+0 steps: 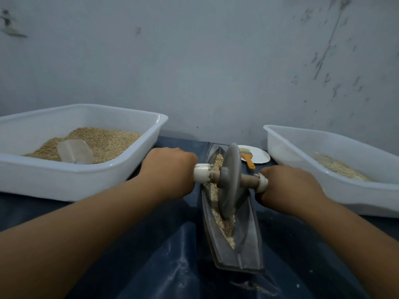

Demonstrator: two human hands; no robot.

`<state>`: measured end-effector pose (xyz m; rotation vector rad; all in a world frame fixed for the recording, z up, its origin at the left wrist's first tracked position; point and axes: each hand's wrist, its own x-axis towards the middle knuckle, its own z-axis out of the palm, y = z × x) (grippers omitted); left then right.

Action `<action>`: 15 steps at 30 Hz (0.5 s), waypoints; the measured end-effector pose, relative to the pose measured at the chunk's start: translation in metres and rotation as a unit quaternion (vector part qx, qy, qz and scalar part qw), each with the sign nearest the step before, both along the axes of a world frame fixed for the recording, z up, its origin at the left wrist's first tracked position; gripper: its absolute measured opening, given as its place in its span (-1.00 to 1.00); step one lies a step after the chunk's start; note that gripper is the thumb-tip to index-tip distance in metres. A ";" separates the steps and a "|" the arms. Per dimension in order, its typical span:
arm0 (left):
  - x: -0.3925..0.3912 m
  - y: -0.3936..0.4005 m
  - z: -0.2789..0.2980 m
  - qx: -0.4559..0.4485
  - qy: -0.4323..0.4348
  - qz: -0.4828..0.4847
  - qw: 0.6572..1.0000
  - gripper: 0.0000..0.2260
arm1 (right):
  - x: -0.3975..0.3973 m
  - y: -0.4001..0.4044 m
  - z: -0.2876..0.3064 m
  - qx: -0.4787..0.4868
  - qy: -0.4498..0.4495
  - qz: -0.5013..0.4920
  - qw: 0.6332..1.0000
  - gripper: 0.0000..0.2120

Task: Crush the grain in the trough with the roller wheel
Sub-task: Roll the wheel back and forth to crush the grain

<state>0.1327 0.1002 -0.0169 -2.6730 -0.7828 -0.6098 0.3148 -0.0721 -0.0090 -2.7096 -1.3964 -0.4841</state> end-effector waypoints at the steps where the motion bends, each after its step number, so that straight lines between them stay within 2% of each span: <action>1: 0.005 0.002 0.004 -0.016 0.013 0.000 1.000 -0.88 | 0.002 0.005 0.002 -0.007 0.013 -0.002 1.000 -0.90; 4: 0.012 0.006 0.007 -0.046 0.030 0.005 0.998 -0.88 | 0.003 0.015 0.007 -0.023 0.025 -0.004 0.999 -0.89; 7: -0.002 0.000 -0.002 -0.027 0.002 0.007 1.000 -0.90 | -0.005 0.007 0.011 -0.015 -0.004 0.003 1.000 -0.88; 10: -0.025 -0.011 -0.019 0.011 -0.042 0.012 0.999 -0.78 | -0.015 -0.011 0.006 0.007 -0.125 0.034 0.992 -0.85; 12: -0.035 -0.014 -0.027 0.017 -0.067 0.011 0.998 -0.80 | -0.019 -0.012 0.008 0.023 -0.194 0.045 0.980 -0.83; 15: -0.033 -0.015 -0.025 -0.013 -0.056 0.025 0.998 -0.85 | -0.020 0.002 0.016 0.002 -0.157 0.045 0.987 -0.79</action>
